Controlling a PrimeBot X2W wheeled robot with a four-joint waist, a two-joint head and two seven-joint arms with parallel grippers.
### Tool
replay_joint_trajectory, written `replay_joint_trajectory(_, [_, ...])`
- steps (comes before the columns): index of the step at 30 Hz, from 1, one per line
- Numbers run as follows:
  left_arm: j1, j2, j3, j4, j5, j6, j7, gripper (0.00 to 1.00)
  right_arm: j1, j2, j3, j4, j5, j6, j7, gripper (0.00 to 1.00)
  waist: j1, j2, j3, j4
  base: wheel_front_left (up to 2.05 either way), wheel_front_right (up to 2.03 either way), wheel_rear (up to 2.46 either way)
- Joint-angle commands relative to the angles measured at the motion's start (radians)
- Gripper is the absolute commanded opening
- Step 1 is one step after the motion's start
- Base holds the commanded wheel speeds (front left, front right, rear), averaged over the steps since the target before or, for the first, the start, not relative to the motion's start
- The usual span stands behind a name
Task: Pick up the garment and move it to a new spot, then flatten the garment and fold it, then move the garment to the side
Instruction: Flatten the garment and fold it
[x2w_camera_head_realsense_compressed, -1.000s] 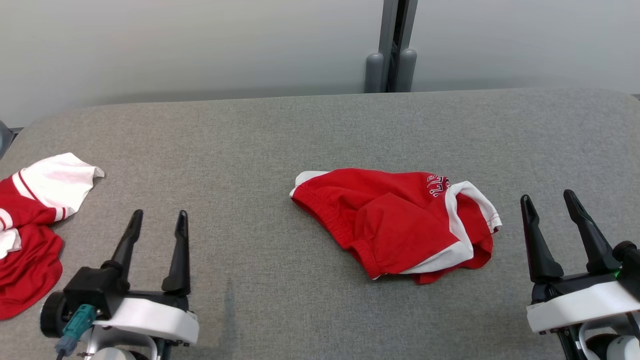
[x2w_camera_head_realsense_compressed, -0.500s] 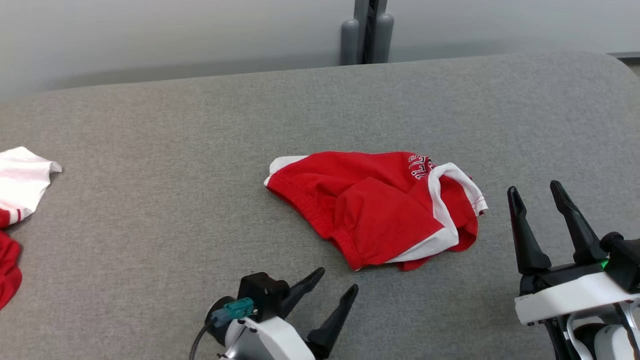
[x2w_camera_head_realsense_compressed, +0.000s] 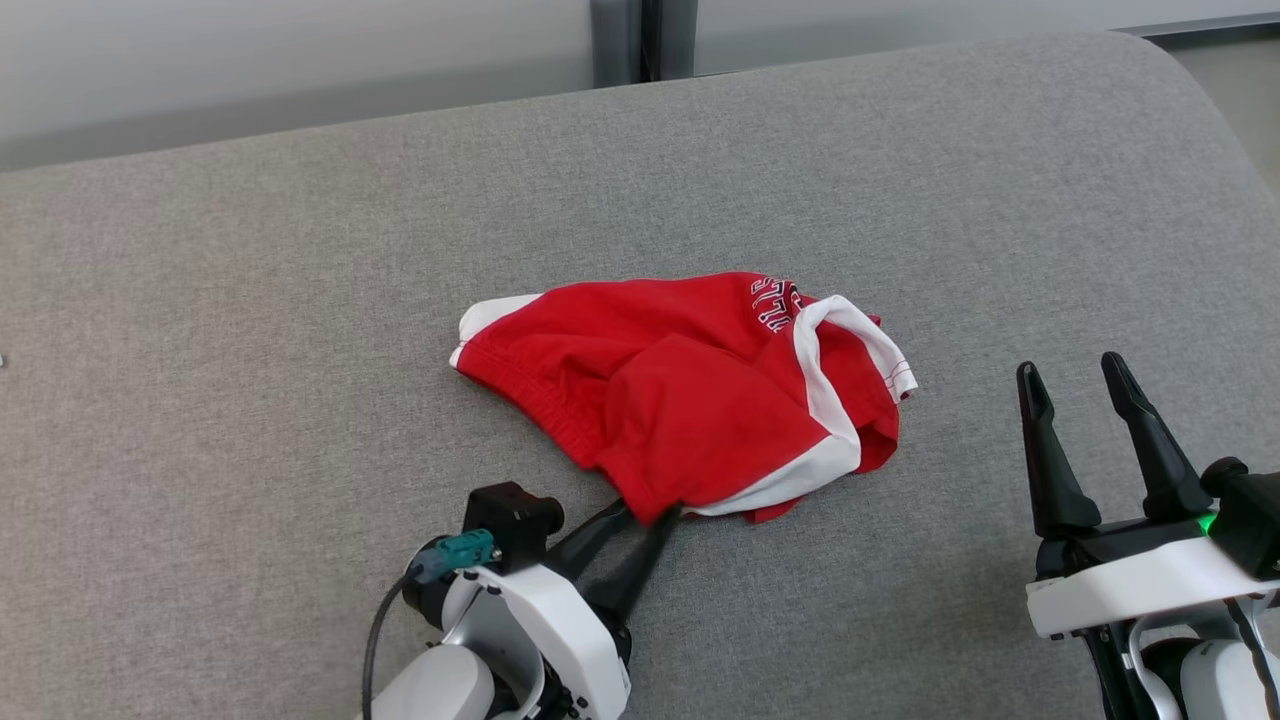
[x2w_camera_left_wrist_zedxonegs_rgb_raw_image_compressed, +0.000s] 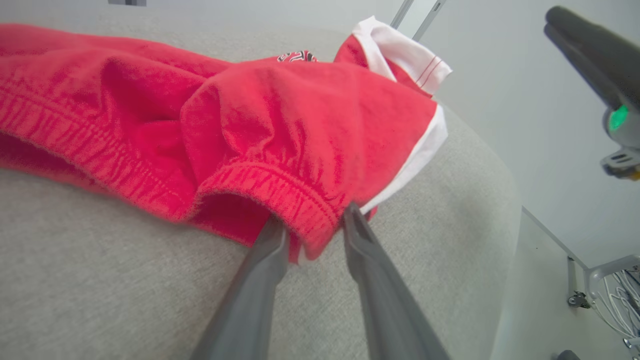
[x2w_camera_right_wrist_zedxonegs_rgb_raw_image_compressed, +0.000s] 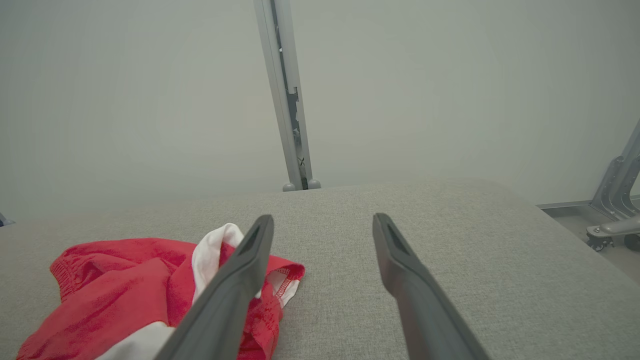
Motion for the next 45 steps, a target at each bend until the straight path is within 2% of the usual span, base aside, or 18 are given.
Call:
replay_joint_trajectory(1, [-0.022,0.01,0.011,-0.007,-0.014,-0.008,-0.008,0.0,-0.011,-0.001,-0.003,0.006,0.007,0.0,-0.011,1.0,0.0,0.0,0.0,0.0,0.0,0.0,0.0])
replay_joint_trajectory(7, [0.022,0.055,0.042,-0.147,-0.073,-0.002,0.046,0.0,0.002,0.005,-0.025,0.015,0.01,0.0,-0.017,1.0,0.0,0.0,-0.013,0.03,0.0,0.0,0.0])
replay_joint_trajectory(8, [0.05,0.097,0.06,-0.27,-0.113,0.011,0.107,0.0,0.004,0.006,-0.035,0.018,0.01,0.0,-0.017,1.0,0.0,0.0,-0.019,0.057,0.0,0.0,0.0])
replay_joint_trajectory(12, [0.09,0.164,0.105,-0.428,-0.155,0.052,0.174,0.0,0.001,0.008,-0.046,0.018,0.008,0.0,-0.012,1.0,0.0,0.0,-0.024,0.087,0.0,0.0,0.0])
replay_joint_trajectory(15, [0.107,0.217,0.153,-0.496,-0.16,0.094,0.197,0.0,-0.004,0.009,-0.053,0.018,0.006,0.0,-0.009,1.0,0.0,0.0,-0.022,0.104,0.0,0.0,0.0])
replay_joint_trajectory(19, [0.124,0.244,0.207,-0.473,-0.216,0.109,0.215,0.0,-0.019,0.01,-0.048,0.023,0.009,0.0,-0.006,1.0,0.0,0.0,-0.018,0.106,0.0,0.0,0.0])
replay_joint_trajectory(26, [0.076,0.227,0.22,-0.264,-0.26,0.069,0.204,0.0,-0.032,0.01,-0.047,0.039,0.017,0.0,-0.003,1.0,0.0,0.0,-0.007,0.079,0.0,0.0,0.0])
replay_joint_trajectory(27, [0.071,0.223,0.22,-0.228,-0.26,0.062,0.201,0.34,-0.033,0.01,-0.048,0.041,0.018,0.0,-0.004,1.0,0.0,0.0,-0.005,0.075,0.0,0.0,0.0])
replay_joint_trajectory(28, [0.067,0.214,0.217,-0.193,-0.265,0.058,0.196,0.81,-0.033,0.01,-0.05,0.043,0.02,0.0,-0.004,1.0,0.0,0.0,-0.004,0.072,0.0,0.0,0.0])
replay_joint_trajectory(29, [0.059,0.21,0.215,-0.164,-0.258,0.053,0.189,1.0,-0.033,0.01,-0.05,0.044,0.021,0.0,-0.005,1.0,0.0,0.0,-0.004,0.069,0.0,0.0,0.0])
replay_joint_trajectory(37, [0.051,0.203,0.224,-0.049,-0.218,0.053,0.107,1.0,-0.018,0.007,-0.067,0.043,0.022,0.0,-0.007,1.0,0.0,0.0,-0.014,0.061,0.0,0.0,0.0])
replay_joint_trajectory(40, [0.071,0.212,0.232,-0.033,-0.207,0.066,0.083,1.0,-0.01,0.005,-0.083,0.039,0.023,0.0,0.0,1.0,0.0,0.0,-0.022,0.069,0.0,0.0,0.0])
replay_joint_trajectory(45, [0.094,0.222,0.284,-0.049,-0.195,0.115,-0.004,1.0,-0.002,0.001,-0.097,0.03,0.013,0.0,0.007,1.0,0.0,0.0,-0.046,0.087,0.0,0.0,0.0])
